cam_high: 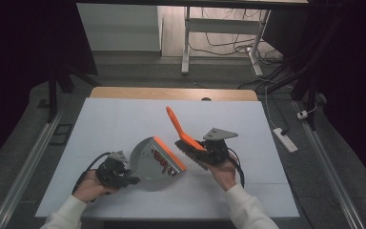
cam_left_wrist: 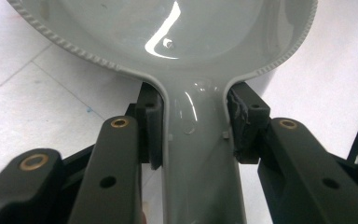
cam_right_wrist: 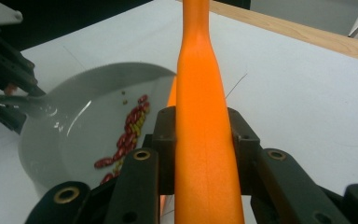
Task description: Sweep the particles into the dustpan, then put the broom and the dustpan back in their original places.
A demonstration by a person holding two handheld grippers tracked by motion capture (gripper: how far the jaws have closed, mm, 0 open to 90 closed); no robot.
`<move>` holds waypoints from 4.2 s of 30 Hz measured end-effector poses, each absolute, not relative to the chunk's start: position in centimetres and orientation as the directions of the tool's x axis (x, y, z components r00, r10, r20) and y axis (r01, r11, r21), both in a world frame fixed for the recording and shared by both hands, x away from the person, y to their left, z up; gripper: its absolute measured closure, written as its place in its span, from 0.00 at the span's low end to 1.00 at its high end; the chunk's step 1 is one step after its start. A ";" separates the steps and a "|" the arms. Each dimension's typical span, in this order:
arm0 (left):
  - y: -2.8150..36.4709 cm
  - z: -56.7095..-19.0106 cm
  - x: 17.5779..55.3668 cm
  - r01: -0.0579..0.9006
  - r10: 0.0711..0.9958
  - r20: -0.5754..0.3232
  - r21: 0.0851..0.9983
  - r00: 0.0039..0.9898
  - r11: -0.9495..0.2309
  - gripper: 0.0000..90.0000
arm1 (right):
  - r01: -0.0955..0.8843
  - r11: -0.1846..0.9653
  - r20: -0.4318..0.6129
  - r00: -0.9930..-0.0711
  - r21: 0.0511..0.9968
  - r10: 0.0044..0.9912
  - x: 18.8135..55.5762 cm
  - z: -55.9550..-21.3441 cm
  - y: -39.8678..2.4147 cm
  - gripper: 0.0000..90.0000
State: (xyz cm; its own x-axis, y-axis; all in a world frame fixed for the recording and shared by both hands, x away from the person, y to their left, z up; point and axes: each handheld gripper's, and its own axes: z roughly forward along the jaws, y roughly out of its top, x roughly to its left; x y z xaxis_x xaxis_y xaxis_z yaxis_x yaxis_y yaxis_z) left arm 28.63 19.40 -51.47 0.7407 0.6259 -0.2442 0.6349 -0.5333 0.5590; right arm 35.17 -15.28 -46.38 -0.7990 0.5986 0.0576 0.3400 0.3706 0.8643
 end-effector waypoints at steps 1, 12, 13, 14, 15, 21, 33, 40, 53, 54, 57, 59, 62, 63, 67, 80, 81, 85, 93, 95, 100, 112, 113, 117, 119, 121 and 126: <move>19.4 -51.4 28.5 0.640 0.632 -0.247 0.561 0.734 -0.525 0.68 | 0.340 0.372 0.057 -0.799 0.864 0.599 35.1 -46.3 -15.4 0.78; 19.8 -50.8 27.3 0.671 0.685 -0.260 0.598 0.680 -0.439 0.68 | 0.330 0.380 0.046 -0.804 0.864 0.593 34.4 -46.0 -17.1 0.78; 19.9 -50.8 27.2 0.676 0.694 -0.262 0.602 0.671 -0.426 0.68 | 0.329 0.381 0.045 -0.804 0.864 0.593 34.3 -45.9 -17.3 0.78; 20.0 -50.7 27.0 0.679 0.702 -0.262 0.606 0.662 -0.414 0.68 | 0.328 0.382 0.042 -0.803 0.864 0.594 34.3 -45.8 -17.5 0.78; 20.1 -50.7 26.9 0.684 0.711 -0.265 0.611 0.652 -0.399 0.68 | 0.327 0.384 0.040 -0.804 0.864 0.593 34.2 -45.8 -17.7 0.78; 20.4 -50.6 26.5 0.705 0.738 -0.287 0.622 0.611 -0.342 0.68 | 0.333 0.385 0.042 -0.800 0.861 0.598 33.9 -45.7 -19.0 0.78; 21.2 -50.6 26.2 0.716 0.773 -0.288 0.636 0.566 -0.287 0.68 | 0.352 0.390 0.044 -0.787 0.851 0.615 33.7 -45.8 -20.6 0.78; 21.6 -50.9 26.0 0.731 0.787 -0.307 0.634 0.536 -0.250 0.68 | 0.366 0.406 0.038 -0.780 0.837 0.624 33.4 -46.1 -21.7 0.78; 22.6 -51.0 25.6 0.761 0.832 -0.323 0.626 0.451 -0.169 0.68 | 0.420 0.383 0.077 -0.750 0.823 0.657 32.6 -46.9 -24.2 0.78; 22.7 -51.1 25.6 0.763 0.836 -0.326 0.626 0.441 -0.159 0.68 | 0.424 0.379 0.081 -0.747 0.822 0.660 32.6 -46.9 -24.4 0.78; 23.0 -51.1 25.6 0.772 0.841 -0.349 0.625 0.412 -0.119 0.68 | 0.435 0.373 0.085 -0.737 0.820 0.671 32.5 -46.9 -24.8 0.78; 23.2 -51.0 25.6 0.772 0.849 -0.351 0.628 0.395 -0.099 0.68 | 0.434 0.372 0.082 -0.734 0.821 0.675 32.5 -47.0 -24.9 0.78; 23.3 -51.0 25.7 0.778 0.866 -0.349 0.625 0.358 -0.069 0.68 | 0.435 0.374 0.077 -0.729 0.819 0.680 32.3 -46.9 -25.1 0.78; 23.3 -51.1 25.7 0.780 0.872 -0.348 0.623 0.344 -0.059 0.68 | 0.436 0.376 0.077 -0.730 0.818 0.679 32.3 -46.9 -25.2 0.78; 23.6 -51.3 25.8 0.787 0.889 -0.348 0.617 0.300 -0.024 0.68 | 0.450 0.368 0.091 -0.723 0.813 0.685 32.1 -47.0 -25.7 0.78; 23.6 -52.0 26.3 0.807 0.913 -0.350 0.589 0.208 0.043 0.68 | 0.495 0.347 0.129 -0.700 0.796 0.702 31.7 -47.2 -26.7 0.78; 23.5 -52.0 26.3 0.809 0.914 -0.352 0.586 0.204 0.045 0.68 | 0.497 0.348 0.132 -0.701 0.795 0.701 31.7 -47.3 -26.6 0.78; 23.5 -52.2 26.5 0.810 0.915 -0.353 0.584 0.195 0.052 0.68 | 0.513 0.353 0.141 -0.698 0.783 0.702 31.8 -47.6 -26.5 0.78; 23.5 -52.7 26.9 0.823 0.917 -0.352 0.565 0.186 0.050 0.68 | 0.580 0.334 0.190 -0.661 0.743 0.726 32.8 -49.1 -27.0 0.78; 23.3 -52.8 26.9 0.826 0.919 -0.346 0.562 0.190 0.041 0.68 | 0.591 0.317 0.205 -0.650 0.742 0.732 33.0 -49.3 -27.3 0.78; 22.9 -53.1 27.2 0.837 0.925 -0.333 0.546 0.184 0.030 0.68 | 0.597 0.311 0.209 -0.643 0.739 0.737 33.5 -49.4 -27.6 0.78; 22.5 -53.4 27.3 0.841 0.926 -0.336 0.540 0.175 0.037 0.68 | 0.615 0.307 0.190 -0.609 0.727 0.770 34.6 -49.9 -28.7 0.69; 22.5 -53.4 27.3 0.842 0.923 -0.343 0.538 0.172 0.043 0.68 | 0.618 0.306 0.192 -0.607 0.725 0.771 34.8 -50.0 -28.8 0.68; 22.4 -53.4 27.2 0.843 0.922 -0.349 0.536 0.166 0.051 0.68 | 0.628 0.305 0.197 -0.601 0.716 0.774 35.2 -50.2 -29.1 0.65; 22.4 -53.4 27.2 0.843 0.919 -0.356 0.535 0.168 0.053 0.67 | 0.631 0.307 0.194 -0.597 0.712 0.778 35.3 -50.3 -29.1 0.63; 22.3 -53.4 27.1 0.844 0.918 -0.358 0.534 0.169 0.053 0.67 | 0.631 0.309 0.192 -0.597 0.712 0.779 35.3 -50.3 -29.2 0.62; 22.2 -53.3 27.1 0.845 0.915 -0.363 0.532 0.177 0.047 0.64 | 0.637 0.309 0.187 -0.588 0.706 0.787 35.5 -50.4 -29.3 0.59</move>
